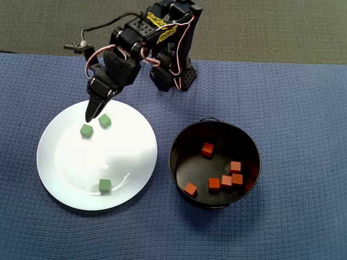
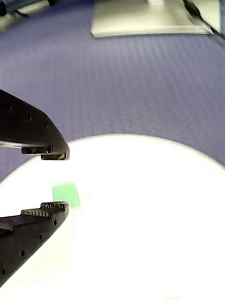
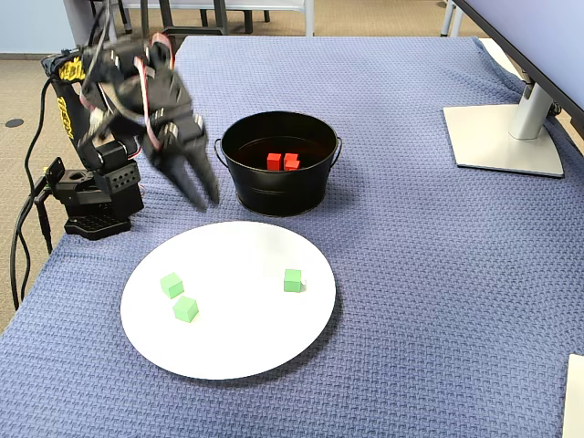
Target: Pick up the red cubes from the white plate and place them in the black recipient
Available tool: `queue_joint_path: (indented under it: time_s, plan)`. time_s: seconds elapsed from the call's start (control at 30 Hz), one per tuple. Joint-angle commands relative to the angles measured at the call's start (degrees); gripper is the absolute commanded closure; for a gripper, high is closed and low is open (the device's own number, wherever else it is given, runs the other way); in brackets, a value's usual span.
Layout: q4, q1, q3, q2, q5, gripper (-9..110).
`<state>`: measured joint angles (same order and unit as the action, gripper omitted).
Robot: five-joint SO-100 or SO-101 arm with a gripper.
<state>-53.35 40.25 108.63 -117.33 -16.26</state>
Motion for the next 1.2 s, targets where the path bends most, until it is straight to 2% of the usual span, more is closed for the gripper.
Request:
queue_joint_path:
  time_s: [0.0,0.27,0.4,0.73,1.17]
  plan:
    - [7.4,-0.2,11.8,-5.9,-0.8,102]
    - [12.7,-4.7,31.9,-18.7,-0.3,102]
    - [11.3,-9.6,39.4,-25.8,0.1,102]
    - [1.2,-23.5,48.9,-40.0,3.8,102]
    - [-3.4,-27.7,55.3,-47.0,6.7,102]
